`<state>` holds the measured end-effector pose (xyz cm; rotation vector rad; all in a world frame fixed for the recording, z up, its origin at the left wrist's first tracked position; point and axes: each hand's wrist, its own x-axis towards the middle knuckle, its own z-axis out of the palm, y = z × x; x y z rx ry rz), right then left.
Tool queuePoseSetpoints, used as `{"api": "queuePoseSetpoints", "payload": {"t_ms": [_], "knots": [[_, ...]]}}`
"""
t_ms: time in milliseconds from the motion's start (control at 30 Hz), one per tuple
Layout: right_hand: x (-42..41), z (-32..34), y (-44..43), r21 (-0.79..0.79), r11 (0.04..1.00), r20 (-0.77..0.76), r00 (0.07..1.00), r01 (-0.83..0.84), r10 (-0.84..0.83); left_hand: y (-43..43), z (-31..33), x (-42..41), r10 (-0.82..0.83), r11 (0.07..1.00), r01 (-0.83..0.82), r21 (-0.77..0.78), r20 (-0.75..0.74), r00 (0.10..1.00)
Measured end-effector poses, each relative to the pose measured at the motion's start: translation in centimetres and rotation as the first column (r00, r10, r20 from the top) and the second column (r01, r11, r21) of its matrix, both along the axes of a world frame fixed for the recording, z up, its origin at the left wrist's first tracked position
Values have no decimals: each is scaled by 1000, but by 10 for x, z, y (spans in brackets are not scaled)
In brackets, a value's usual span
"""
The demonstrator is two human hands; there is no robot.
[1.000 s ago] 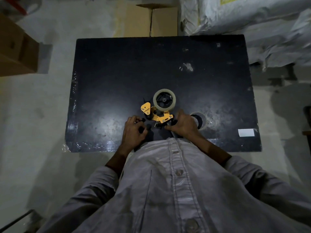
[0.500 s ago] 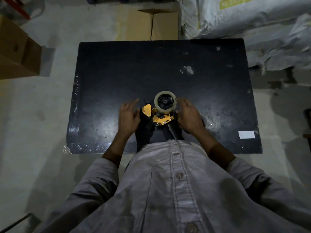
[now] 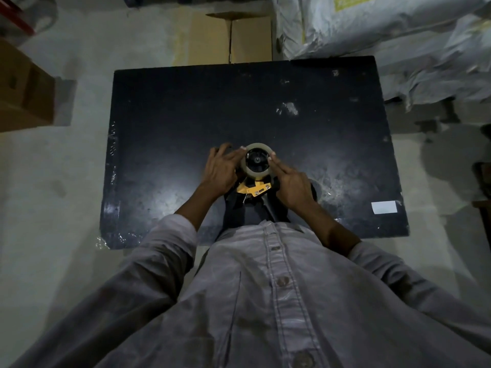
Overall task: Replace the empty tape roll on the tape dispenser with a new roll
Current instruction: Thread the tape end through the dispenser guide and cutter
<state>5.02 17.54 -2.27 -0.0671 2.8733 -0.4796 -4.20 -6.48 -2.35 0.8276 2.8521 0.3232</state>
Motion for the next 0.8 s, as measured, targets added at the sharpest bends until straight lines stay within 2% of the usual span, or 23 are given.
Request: {"api": "queuePoseSetpoints", "payload": {"t_ms": [167, 300, 400, 467, 567, 633, 700, 800], "knots": [[9, -16, 3, 105, 994, -3, 1000, 22, -21, 18, 4, -3, -52, 997, 51, -59, -25, 998], [-1, -10, 6, 69, 998, 16, 1000, -6, 5, 10, -2, -3, 40, 997, -40, 60, -12, 999], [-9, -2, 2, 37, 999, 28, 999, -29, 28, -2, -4, 8, 160, 973, -165, 161, 47, 986], [-11, 2, -2, -1, 998, 18, 998, -57, 57, -14, -7, 22, 284, 924, -295, 244, 78, 956], [-10, 7, -4, -67, 996, -30, 998, -60, 58, -34, -16, 55, 480, 793, -476, 381, 91, 872], [-6, 6, -6, -134, 990, -78, 996, -45, 35, -43, -24, 76, 550, 705, -566, 427, 175, 817], [-1, 6, -10, -188, 981, -106, 994, -49, 30, -51, -34, 94, 566, 641, -646, 414, 313, 763], [8, 7, -16, -237, 966, -99, 992, -98, 76, -54, -43, 108, 564, 641, -690, 335, 405, 720]]}}
